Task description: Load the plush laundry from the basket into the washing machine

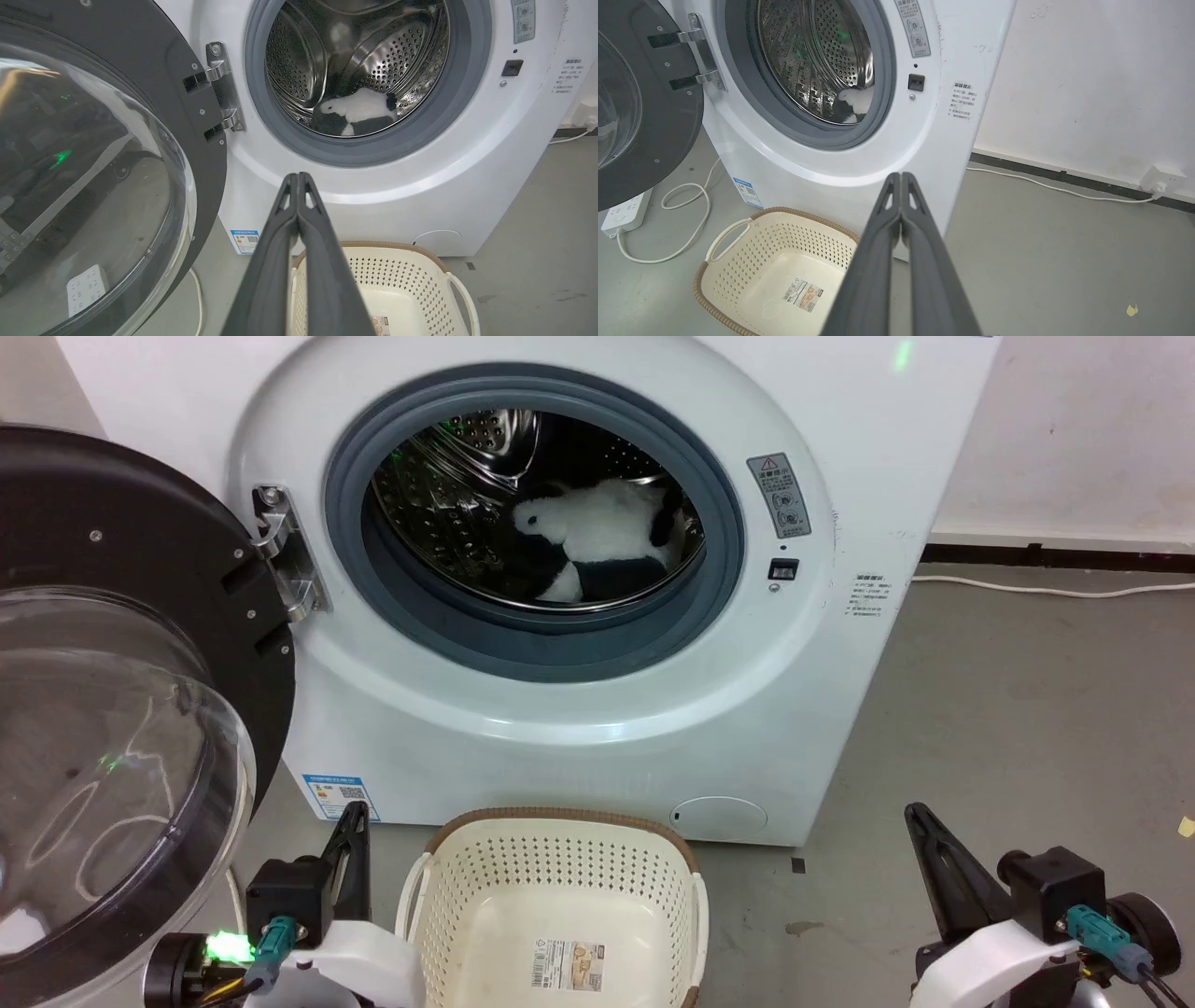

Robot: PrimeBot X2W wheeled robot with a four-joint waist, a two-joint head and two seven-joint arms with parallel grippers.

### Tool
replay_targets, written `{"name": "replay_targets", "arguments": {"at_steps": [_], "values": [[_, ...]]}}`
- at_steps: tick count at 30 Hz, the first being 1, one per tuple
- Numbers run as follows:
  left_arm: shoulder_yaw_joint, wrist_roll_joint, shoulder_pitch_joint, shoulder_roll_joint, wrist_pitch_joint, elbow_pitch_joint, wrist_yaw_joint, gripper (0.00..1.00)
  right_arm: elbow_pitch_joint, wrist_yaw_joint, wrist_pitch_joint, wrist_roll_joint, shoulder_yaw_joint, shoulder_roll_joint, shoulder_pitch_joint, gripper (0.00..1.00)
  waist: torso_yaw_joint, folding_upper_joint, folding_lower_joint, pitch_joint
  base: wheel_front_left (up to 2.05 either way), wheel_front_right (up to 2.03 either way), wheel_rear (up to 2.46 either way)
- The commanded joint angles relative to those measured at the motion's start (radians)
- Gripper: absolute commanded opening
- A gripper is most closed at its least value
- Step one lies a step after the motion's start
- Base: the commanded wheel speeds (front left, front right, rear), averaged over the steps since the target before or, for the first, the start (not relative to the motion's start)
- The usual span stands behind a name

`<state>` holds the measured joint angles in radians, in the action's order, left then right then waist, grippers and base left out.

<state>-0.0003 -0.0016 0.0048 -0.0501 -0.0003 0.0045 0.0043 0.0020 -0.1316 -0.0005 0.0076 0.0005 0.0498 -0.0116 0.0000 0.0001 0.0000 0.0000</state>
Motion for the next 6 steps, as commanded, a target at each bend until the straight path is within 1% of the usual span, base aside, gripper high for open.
{"name": "replay_targets", "arguments": {"at_steps": [1, 6], "values": [[0.000, 0.002, -0.005, 0.000, 0.000, -0.005, -0.004, 0.00, -0.002, 0.001, 0.000, -0.008, 0.000, 0.000, 0.012, 0.00, 0.000, -0.0001, 0.0000, 0.000, 0.00, 0.00, 0.00], [0.000, 0.002, -0.005, 0.000, 0.000, -0.005, -0.004, 0.00, -0.002, 0.001, 0.000, -0.008, 0.000, 0.000, 0.012, 0.00, 0.000, -0.0001, 0.0000, 0.000, 0.00, 0.00, 0.00]]}}
